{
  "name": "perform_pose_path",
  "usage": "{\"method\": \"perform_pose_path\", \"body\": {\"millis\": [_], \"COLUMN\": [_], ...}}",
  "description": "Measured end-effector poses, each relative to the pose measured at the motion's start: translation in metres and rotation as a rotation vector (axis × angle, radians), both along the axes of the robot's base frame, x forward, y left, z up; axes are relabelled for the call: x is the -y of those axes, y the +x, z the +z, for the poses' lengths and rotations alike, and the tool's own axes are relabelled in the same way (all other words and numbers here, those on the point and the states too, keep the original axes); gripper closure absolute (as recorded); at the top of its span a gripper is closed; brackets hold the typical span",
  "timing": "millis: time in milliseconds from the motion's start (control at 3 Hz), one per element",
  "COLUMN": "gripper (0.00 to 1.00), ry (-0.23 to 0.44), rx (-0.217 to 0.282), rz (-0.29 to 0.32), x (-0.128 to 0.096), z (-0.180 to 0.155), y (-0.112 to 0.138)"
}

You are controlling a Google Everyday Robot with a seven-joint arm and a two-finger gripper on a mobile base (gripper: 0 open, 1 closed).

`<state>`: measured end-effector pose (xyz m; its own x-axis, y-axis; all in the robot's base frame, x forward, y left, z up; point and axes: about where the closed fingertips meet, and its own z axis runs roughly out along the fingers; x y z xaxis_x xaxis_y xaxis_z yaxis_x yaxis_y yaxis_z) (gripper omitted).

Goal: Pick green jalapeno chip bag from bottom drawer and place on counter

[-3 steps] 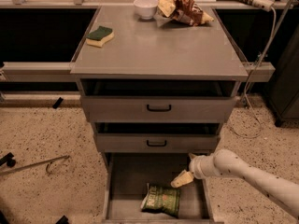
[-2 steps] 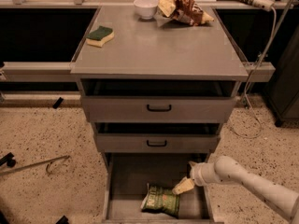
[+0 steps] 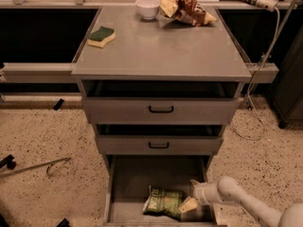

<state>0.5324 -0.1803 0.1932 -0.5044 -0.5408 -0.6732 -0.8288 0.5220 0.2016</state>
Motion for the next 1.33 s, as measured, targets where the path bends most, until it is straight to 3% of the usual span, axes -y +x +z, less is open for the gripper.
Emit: {"method": "perform_pose_path", "body": {"millis": [667, 1333], "gripper": [0.0, 0.0], "ry": [0.028, 0.057], "rx": [-0.029, -0.062], "rz": [0.009, 0.081], "x": [-0.006, -0.048], "z": [-0.012, -0.053], "y": [-0.003, -0.041]}}
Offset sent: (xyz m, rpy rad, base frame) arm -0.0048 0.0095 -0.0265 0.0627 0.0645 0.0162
